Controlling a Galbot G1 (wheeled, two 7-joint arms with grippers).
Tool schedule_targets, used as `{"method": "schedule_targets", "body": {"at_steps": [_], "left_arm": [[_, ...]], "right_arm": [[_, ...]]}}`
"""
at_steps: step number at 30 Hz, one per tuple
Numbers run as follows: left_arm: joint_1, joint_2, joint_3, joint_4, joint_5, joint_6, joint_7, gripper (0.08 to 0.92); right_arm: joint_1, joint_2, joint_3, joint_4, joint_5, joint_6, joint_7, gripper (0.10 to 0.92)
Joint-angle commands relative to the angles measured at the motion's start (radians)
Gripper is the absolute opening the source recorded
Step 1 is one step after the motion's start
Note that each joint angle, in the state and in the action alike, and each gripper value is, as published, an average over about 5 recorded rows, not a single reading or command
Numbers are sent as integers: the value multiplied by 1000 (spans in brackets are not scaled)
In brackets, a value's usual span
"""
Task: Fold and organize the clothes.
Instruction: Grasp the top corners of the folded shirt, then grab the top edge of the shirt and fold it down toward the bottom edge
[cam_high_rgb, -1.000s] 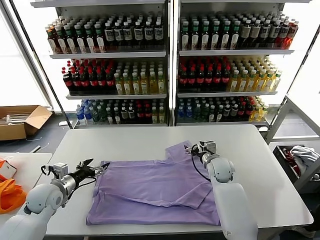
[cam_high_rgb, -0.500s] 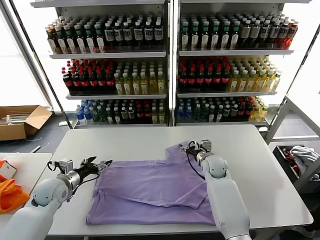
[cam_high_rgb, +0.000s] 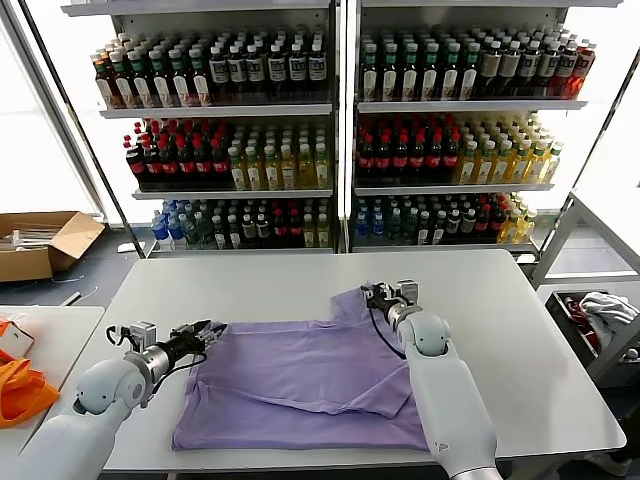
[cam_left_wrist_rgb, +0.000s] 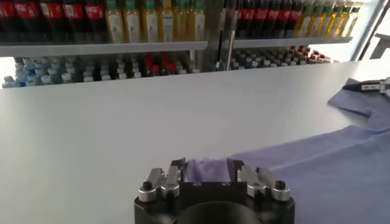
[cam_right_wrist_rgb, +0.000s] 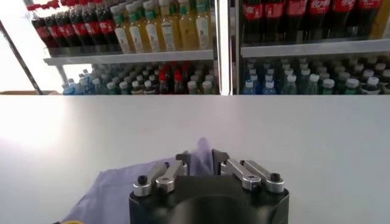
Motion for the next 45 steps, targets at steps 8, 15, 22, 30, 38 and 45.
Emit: {"method": "schedule_targets", "body": {"at_steps": [8,15,22,30,38,45], "left_arm": [[-7,12,27,18,6,-13,23,163],[-11,15,23,-33,16,-31,10,117],[-5,34,-3,-111,3,-36,-4,111],[102,47,-83,-221,-8,-36,-8,111],[283,59,-221,-379,-5,-27,-30,111],[450,69,-300,-506,1,-8,-67,111]], "right_arm": [[-65,-40,-25,141,91,-5,9,106],[-77,-48,-29,204,168,-7,34,106],[-90,-81,-29,318,271,-8,65,106],[-179,-121,-12,499,324,-9,85,106],[-380,-175,29,735,322,-8,90,106],[-604,-201,77,936,221,-6,74,106]]}}
